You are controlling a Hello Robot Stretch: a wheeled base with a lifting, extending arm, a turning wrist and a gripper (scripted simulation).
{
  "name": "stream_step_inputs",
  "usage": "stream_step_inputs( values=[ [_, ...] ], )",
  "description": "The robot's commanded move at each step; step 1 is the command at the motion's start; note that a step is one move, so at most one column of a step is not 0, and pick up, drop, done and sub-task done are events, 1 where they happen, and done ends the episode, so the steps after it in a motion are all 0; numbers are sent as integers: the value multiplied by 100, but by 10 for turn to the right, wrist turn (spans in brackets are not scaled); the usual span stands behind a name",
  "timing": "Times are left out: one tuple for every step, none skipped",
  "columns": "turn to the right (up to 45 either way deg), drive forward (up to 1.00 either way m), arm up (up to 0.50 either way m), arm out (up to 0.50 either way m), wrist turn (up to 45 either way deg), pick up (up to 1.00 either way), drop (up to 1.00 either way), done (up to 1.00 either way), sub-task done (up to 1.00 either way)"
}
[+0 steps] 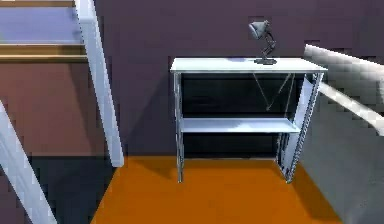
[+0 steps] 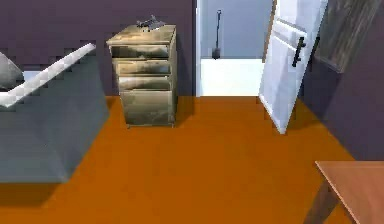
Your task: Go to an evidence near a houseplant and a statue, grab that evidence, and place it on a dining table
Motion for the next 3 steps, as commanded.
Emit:
stream_step_inputs(
  values=[
    [-150, 0, 0, 0, 0, 0, 0, 0, 0],
    [0, 100, 0, 0, 0, 0, 0, 0, 0],
    [-60, 0, 0, 0, 0, 0, 0, 0, 0]
  ],
)
